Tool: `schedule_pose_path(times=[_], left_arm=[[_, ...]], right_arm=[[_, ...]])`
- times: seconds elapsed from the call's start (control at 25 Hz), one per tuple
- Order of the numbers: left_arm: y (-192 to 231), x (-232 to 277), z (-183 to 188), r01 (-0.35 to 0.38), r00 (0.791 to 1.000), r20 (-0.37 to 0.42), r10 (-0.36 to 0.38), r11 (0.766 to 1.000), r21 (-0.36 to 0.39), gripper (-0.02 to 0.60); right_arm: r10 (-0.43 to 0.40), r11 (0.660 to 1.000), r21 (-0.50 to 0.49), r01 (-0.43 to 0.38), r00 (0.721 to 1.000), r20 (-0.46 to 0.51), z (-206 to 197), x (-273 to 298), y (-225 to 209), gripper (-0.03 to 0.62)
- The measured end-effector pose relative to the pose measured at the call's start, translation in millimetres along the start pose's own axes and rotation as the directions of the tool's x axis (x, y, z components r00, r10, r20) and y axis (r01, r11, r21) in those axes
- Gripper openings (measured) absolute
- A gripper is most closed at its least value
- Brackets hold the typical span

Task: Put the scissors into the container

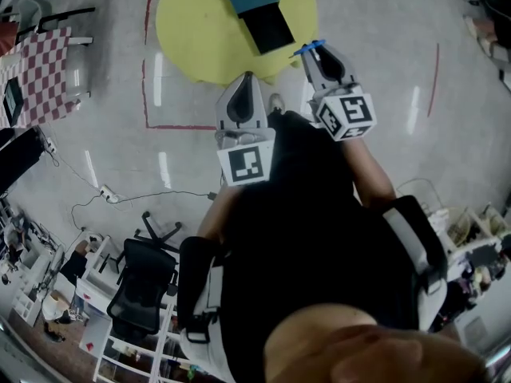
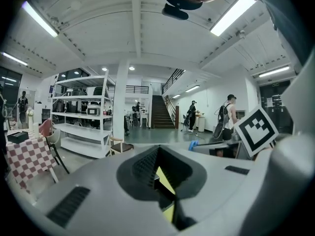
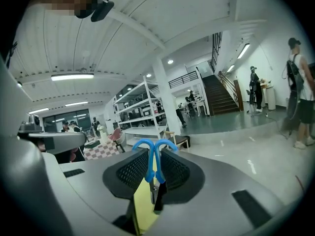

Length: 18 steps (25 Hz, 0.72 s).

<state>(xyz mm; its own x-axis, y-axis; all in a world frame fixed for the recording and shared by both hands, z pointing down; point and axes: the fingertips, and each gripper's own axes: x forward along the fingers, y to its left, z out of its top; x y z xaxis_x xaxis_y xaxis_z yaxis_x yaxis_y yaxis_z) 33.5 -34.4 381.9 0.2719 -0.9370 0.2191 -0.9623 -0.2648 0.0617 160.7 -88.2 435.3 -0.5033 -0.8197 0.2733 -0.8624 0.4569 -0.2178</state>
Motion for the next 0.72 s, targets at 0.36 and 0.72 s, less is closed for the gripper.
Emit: schedule_pose_path(times=[0.36, 0.72], left_arm=[[25.8, 41.2, -0.9, 0.015, 1.0, -0.003, -0.015, 1.0, -0.027, -0.002], [49.4, 73.0, -0.7, 0.02, 1.0, -0.02, -0.021, 0.999, -0.032, -0.002]], right_arm=[[0.007, 1.0, -0.019, -0.009, 0.997, -0.08, -22.3, 49.6, -5.6, 0.078], [-0.024, 0.999, -0.03, 0.018, 0.981, -0.192, -67.7, 93.0, -21.3, 0.078]])
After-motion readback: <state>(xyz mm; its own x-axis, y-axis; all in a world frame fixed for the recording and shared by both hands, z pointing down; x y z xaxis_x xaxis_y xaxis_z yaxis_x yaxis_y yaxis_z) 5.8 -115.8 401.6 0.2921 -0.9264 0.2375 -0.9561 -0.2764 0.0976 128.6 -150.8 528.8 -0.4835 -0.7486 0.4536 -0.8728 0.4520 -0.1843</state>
